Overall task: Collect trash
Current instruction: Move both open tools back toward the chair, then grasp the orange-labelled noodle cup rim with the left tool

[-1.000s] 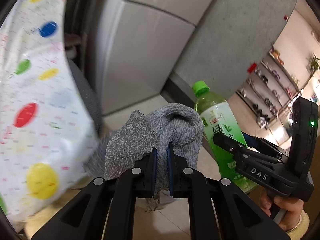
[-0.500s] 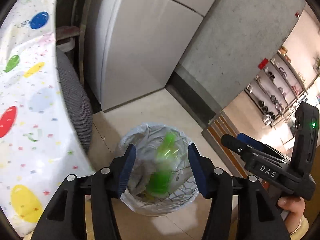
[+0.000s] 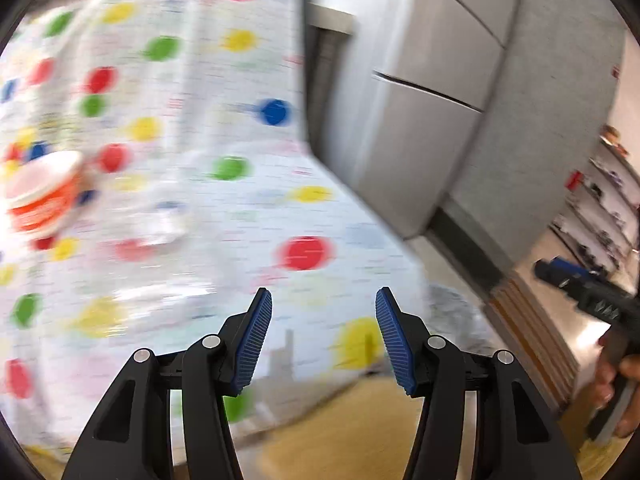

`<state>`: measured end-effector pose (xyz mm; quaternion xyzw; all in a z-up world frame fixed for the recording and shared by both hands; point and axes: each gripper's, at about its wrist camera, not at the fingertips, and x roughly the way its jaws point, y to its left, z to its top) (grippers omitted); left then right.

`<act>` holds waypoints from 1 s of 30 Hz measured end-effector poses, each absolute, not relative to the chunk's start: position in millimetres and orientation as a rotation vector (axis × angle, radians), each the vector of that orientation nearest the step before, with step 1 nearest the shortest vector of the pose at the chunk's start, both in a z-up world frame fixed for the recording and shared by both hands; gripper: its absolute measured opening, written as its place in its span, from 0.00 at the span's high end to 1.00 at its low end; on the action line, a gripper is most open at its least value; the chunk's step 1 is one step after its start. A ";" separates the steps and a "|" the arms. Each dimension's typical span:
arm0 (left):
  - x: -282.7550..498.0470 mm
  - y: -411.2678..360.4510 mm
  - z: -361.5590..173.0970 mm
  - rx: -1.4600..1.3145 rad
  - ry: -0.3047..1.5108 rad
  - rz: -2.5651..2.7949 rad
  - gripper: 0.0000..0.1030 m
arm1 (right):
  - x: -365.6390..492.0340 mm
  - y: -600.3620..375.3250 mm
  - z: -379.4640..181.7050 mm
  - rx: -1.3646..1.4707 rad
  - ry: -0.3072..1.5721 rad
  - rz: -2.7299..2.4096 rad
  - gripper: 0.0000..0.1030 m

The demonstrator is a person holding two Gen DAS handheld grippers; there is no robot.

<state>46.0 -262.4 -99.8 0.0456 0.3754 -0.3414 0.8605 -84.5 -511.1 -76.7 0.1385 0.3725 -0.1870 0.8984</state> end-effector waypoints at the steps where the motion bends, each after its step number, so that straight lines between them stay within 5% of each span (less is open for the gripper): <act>1: 49.9 -243.1 -98.3 0.093 0.779 -0.675 0.46 | -78.3 -500.4 -73.6 0.275 0.767 -0.365 0.36; 24: 151.1 -52.7 -93.0 -0.125 0.863 -0.327 0.46 | 85.7 -332.2 -97.2 0.094 0.903 -0.019 0.36; 30: 215.0 -30.7 -64.8 -0.158 0.793 -0.231 0.55 | 121.7 -324.2 -100.5 0.083 0.901 0.003 0.36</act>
